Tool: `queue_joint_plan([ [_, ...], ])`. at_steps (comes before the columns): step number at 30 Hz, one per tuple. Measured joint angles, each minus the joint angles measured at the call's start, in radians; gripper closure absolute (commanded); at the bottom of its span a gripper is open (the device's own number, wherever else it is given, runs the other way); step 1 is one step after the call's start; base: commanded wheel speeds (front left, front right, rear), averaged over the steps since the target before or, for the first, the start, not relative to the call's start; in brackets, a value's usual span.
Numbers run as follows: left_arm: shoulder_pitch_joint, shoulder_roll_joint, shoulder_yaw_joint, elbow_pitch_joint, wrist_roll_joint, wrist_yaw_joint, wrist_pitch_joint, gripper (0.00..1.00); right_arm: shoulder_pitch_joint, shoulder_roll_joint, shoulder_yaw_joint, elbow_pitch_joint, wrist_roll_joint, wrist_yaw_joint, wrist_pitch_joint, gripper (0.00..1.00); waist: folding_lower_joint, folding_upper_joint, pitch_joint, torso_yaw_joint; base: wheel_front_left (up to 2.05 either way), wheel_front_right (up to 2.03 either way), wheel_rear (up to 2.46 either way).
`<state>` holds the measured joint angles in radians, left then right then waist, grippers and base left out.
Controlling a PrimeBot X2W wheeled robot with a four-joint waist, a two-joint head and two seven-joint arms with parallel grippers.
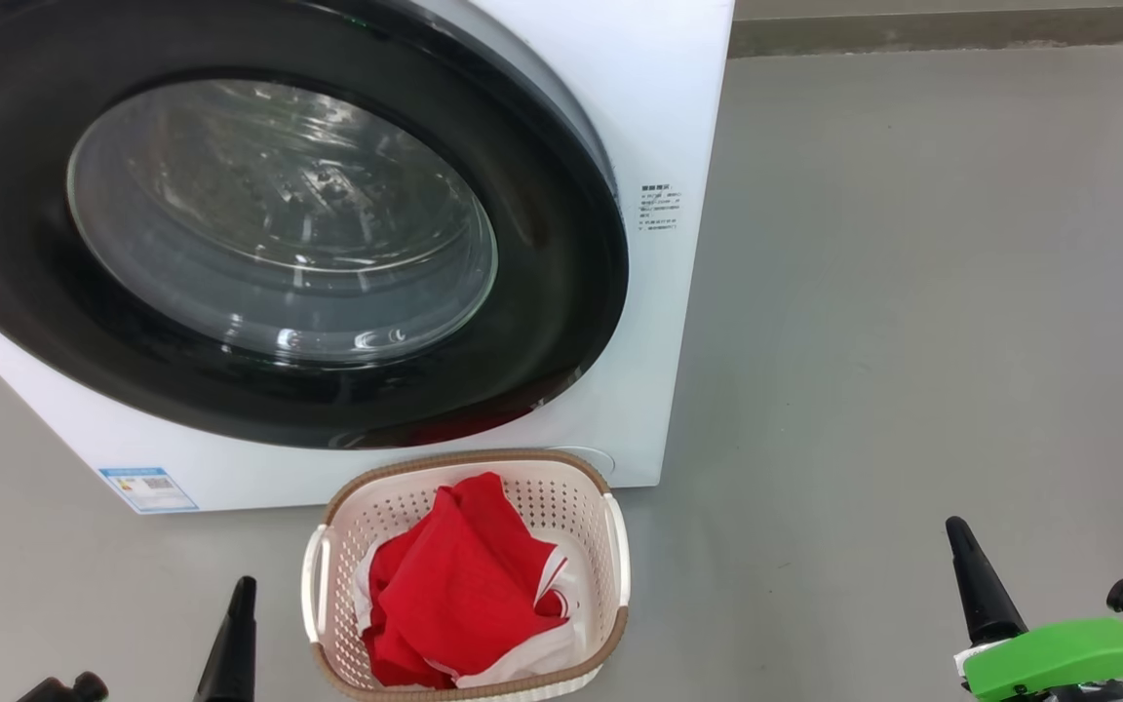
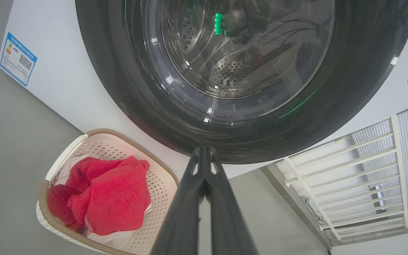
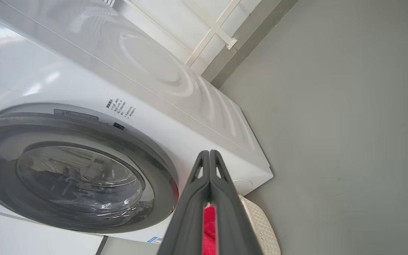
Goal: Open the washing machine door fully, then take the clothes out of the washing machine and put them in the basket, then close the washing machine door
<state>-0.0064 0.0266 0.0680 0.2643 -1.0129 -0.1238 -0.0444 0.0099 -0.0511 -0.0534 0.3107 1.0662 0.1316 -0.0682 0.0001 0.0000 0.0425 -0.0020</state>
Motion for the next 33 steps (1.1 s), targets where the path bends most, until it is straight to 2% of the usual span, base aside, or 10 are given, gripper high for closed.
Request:
queue_joint_plan([
  [33,-0.027,0.002,0.006,0.001,-0.339,0.000,0.089,1.00,-0.043,-0.001,-0.032,-0.021,0.319,0.000,0.095,1.00,0.0000,0.0000,-0.023,0.001,0.00,0.00,0.00],
])
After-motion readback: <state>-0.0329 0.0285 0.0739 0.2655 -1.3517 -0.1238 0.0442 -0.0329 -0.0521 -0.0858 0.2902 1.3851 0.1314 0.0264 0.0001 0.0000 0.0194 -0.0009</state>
